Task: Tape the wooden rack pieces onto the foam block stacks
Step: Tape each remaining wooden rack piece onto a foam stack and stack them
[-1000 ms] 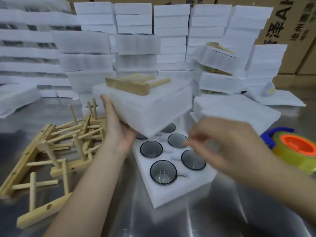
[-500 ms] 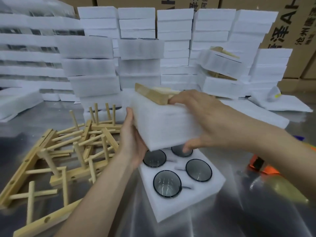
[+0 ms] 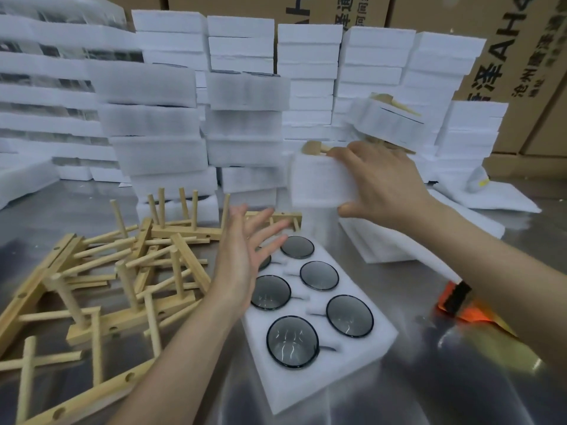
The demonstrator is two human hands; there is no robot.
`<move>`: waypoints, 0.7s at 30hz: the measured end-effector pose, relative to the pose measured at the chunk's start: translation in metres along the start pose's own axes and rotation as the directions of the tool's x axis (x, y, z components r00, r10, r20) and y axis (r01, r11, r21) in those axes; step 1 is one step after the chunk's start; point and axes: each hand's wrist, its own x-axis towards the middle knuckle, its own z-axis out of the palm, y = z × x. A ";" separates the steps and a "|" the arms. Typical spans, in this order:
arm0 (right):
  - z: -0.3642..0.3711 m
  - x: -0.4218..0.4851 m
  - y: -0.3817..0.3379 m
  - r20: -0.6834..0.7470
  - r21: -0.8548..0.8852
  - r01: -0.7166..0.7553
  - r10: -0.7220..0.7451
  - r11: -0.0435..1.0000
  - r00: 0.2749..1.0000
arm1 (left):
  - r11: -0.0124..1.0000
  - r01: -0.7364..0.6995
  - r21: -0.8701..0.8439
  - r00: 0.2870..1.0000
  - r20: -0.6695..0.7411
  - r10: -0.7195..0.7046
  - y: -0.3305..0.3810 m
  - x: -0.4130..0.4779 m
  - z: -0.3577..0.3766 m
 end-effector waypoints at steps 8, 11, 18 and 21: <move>0.038 0.034 0.007 0.080 -0.164 0.065 -0.052 0.984 0.995 | 0.999 0.021 0.039 0.999 -0.031 -0.019 -0.003 0.002 0.000; 0.041 0.047 -0.007 0.062 -0.165 0.068 -0.058 0.984 0.996 | 0.997 0.019 0.071 1.000 -0.025 -0.018 -0.004 0.002 0.001; 0.062 0.047 -0.003 0.111 -0.157 0.088 -0.071 0.984 0.991 | 0.998 0.023 0.054 1.000 -0.015 -0.023 -0.006 0.004 -0.001; 0.071 0.048 0.015 0.163 -0.166 0.107 -0.079 0.980 0.983 | 0.998 0.025 0.053 0.999 -0.024 -0.024 -0.006 0.004 0.000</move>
